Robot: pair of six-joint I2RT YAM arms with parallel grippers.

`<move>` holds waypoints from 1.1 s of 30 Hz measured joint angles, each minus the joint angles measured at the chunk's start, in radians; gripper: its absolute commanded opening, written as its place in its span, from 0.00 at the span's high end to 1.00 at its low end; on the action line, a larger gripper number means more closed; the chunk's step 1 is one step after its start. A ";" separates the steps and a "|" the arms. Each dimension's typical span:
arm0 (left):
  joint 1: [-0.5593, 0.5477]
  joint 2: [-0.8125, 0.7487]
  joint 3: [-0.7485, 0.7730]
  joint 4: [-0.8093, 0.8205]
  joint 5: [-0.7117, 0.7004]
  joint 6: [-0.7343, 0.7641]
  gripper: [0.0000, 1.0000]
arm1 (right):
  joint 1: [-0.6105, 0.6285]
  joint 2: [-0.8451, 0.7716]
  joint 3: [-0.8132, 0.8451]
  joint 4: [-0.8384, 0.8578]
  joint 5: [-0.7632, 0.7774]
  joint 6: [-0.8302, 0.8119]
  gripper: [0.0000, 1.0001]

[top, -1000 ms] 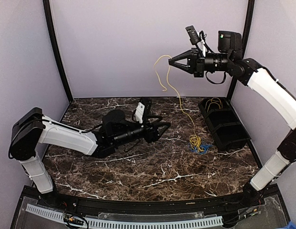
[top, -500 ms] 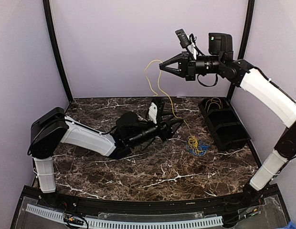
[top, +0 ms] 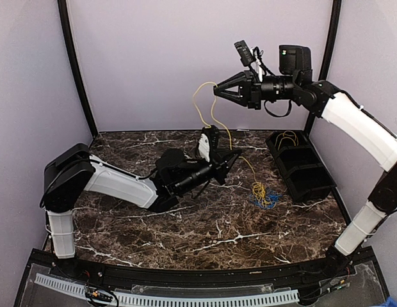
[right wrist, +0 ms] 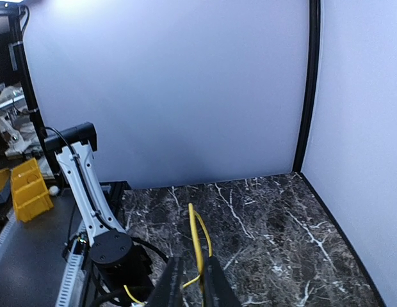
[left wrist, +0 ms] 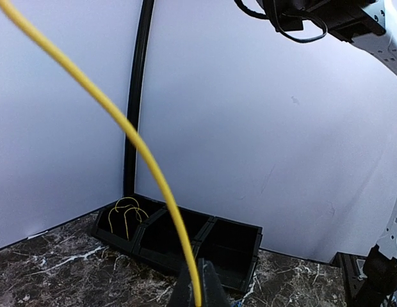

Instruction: Untangle the cables

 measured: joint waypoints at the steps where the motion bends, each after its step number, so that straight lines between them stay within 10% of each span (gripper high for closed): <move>1: 0.000 0.000 -0.004 0.005 -0.001 -0.004 1.00 | 0.000 -0.002 -0.008 0.000 0.013 -0.014 0.66; 7: 0.000 -0.073 -0.117 -0.018 -0.054 -0.045 1.00 | -0.042 -0.060 -0.224 0.019 0.122 -0.100 0.39; 17: 0.000 -0.308 -0.365 -0.041 -0.220 -0.159 1.00 | -0.055 0.016 -0.680 0.056 0.299 -0.288 0.34; 28: 0.000 -0.406 -0.460 -0.069 -0.280 -0.184 1.00 | 0.019 0.251 -0.678 0.063 0.343 -0.344 0.85; 33: 0.000 -0.570 -0.463 -0.238 -0.314 -0.132 1.00 | 0.022 0.272 -0.675 0.079 0.370 -0.330 0.87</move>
